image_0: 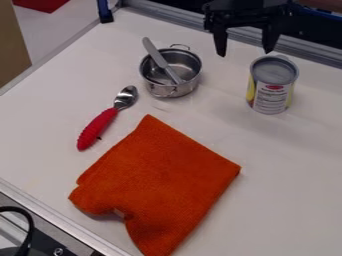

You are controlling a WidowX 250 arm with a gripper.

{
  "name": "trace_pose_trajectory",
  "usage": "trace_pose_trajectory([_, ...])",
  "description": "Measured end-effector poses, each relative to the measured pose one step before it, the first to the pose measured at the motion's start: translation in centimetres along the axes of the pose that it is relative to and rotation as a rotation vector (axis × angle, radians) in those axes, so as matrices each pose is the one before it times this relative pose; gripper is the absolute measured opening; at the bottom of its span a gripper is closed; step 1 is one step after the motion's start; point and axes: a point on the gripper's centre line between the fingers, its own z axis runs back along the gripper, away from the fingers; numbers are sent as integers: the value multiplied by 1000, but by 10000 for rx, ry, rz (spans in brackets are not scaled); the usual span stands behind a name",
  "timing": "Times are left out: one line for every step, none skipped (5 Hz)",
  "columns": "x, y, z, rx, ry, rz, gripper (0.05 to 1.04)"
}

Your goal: Moved the can beside the red towel

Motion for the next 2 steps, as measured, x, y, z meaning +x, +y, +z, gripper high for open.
trace_pose_trajectory([1583, -27, 78, -11, -1147, 1707, 1001])
trace_pose_trajectory([2188, 719, -372, 416, -1197, 1998, 1001])
